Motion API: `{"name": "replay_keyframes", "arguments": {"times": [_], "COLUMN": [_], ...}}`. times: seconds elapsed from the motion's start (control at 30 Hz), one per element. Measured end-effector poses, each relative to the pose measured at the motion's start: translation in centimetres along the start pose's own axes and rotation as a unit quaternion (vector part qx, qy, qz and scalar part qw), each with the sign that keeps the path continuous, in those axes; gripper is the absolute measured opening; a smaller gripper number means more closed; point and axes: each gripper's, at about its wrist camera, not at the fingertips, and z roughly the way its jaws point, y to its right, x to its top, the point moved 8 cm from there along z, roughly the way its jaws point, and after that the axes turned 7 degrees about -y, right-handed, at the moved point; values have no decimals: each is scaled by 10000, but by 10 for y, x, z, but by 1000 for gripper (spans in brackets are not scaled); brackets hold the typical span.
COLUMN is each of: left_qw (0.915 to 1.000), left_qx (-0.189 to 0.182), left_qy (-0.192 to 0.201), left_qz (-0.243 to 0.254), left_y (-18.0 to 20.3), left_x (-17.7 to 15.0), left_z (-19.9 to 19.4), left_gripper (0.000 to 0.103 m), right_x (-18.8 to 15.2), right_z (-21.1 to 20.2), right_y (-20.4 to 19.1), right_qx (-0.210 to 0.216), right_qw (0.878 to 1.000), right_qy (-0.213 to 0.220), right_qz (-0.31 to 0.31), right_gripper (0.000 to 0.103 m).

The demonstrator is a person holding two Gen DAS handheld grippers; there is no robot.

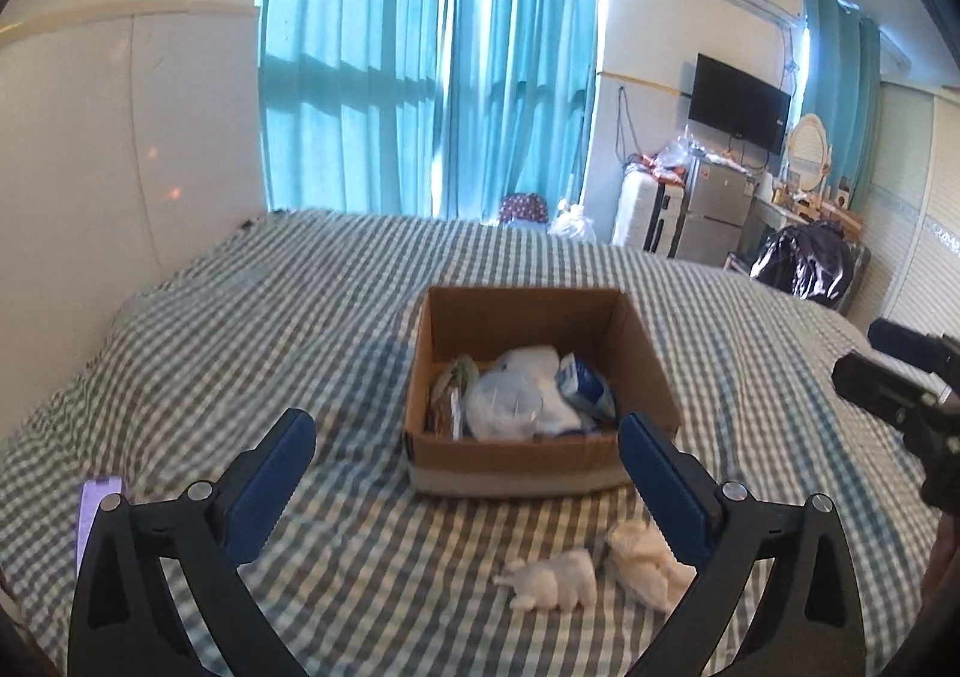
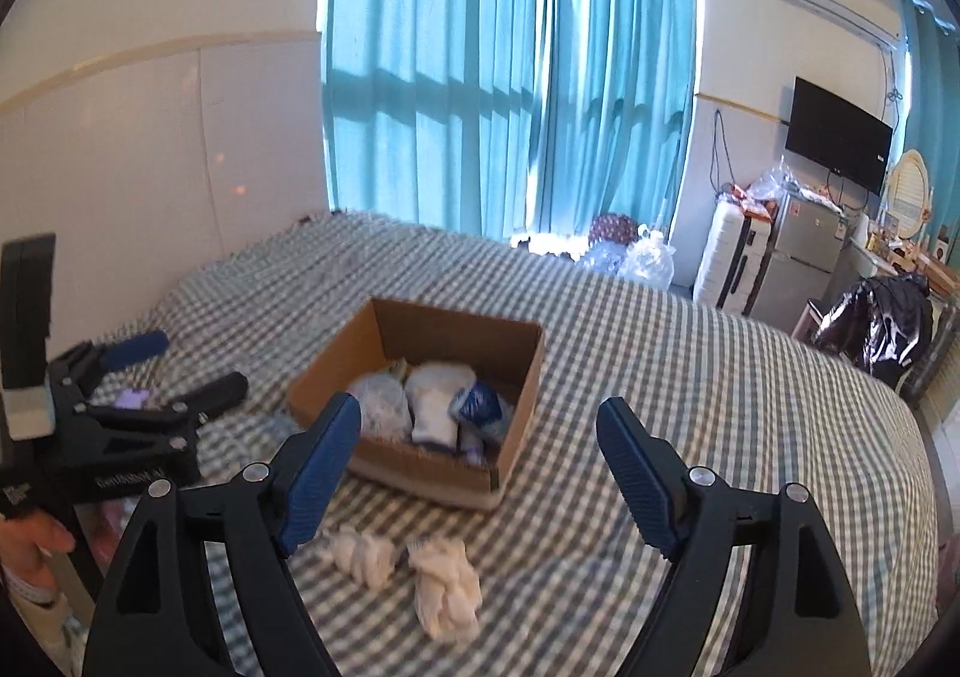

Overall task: Organize objects
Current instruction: 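Grasp the white plush toy with the left tool while the right tool grasps the lace cloth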

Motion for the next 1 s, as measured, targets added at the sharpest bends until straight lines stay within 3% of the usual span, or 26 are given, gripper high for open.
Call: {"name": "replay_keyframes", "arguments": {"times": [0.23,0.47,0.57,0.63,0.73,0.83,1.0], "left_qw": [9976,9935,9918,9903,9887,9872,9833], "left_qx": [-43,-10,-1,-59,-213,-388,-554], "left_qy": [-689,-1134,-1278,-1386,-1470,-1527,-1678], "left_qz": [-89,-91,30,119,208,266,431], "left_y": [7,14,21,29,42,55,71], "left_x": [-63,-113,-122,-127,-133,-134,-140], "left_z": [55,99,112,121,133,141,155], "left_gripper": [103,103,103,103,103,103,102], "right_x": [-78,-134,-154,-164,-167,-166,-166], "right_z": [67,142,168,178,181,176,165], "right_y": [1,2,1,0,0,6,19], "right_qx": [105,332,531,572,696,572,370], "right_qw": [9965,9855,9775,9744,9731,9760,9776], "right_qy": [-803,-1609,-1983,-2128,-2133,-2033,-1974], "right_qz": [225,414,484,450,526,536,626], "right_gripper": [81,80,66,44,26,18,15]}}
